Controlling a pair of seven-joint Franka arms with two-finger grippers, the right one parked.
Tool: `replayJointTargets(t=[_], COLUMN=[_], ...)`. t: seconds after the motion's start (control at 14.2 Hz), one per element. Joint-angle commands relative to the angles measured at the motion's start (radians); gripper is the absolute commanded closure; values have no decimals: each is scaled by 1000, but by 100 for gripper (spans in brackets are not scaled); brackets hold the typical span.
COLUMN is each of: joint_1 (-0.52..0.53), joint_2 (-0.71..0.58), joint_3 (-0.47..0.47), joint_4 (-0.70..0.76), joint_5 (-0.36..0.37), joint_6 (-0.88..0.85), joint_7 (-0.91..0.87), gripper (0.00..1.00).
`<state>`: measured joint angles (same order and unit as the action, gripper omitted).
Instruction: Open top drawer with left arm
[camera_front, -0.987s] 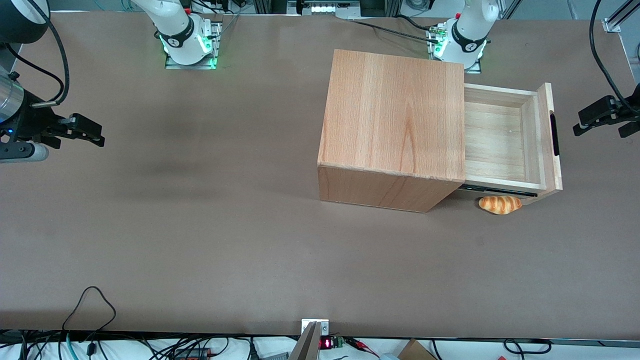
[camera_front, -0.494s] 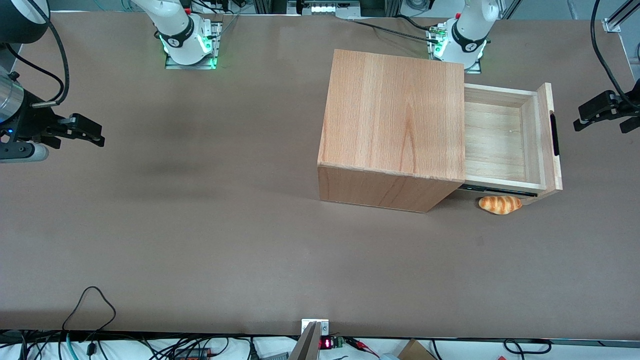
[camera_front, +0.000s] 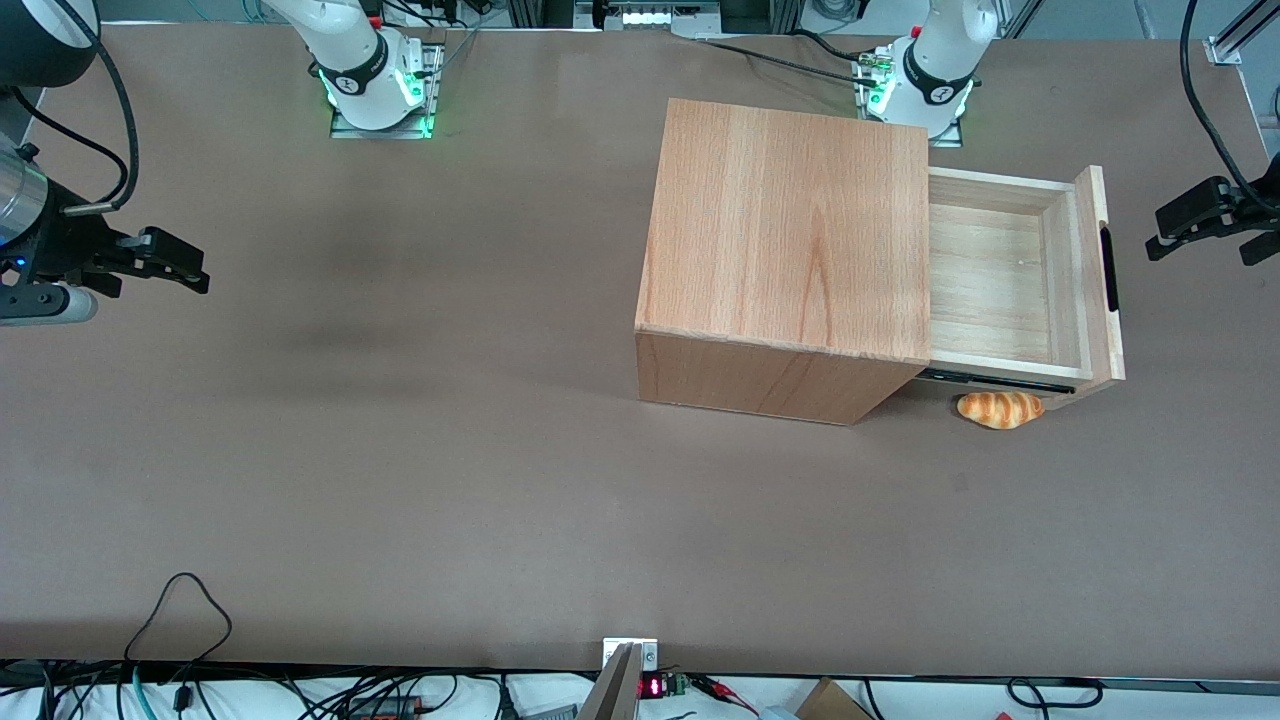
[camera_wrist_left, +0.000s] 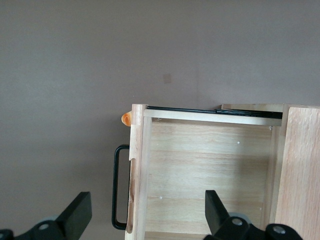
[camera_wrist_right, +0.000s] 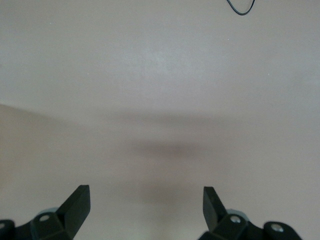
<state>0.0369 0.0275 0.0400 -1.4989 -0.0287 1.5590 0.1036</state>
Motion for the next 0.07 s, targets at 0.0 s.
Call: replayJointTargets(t=[0.0], joint_1=[-8], joint_2=[3], joint_3=[12], joint_4=[35], joint_5=[9], joint_6=[-17], joint_7=[2], gripper=[0])
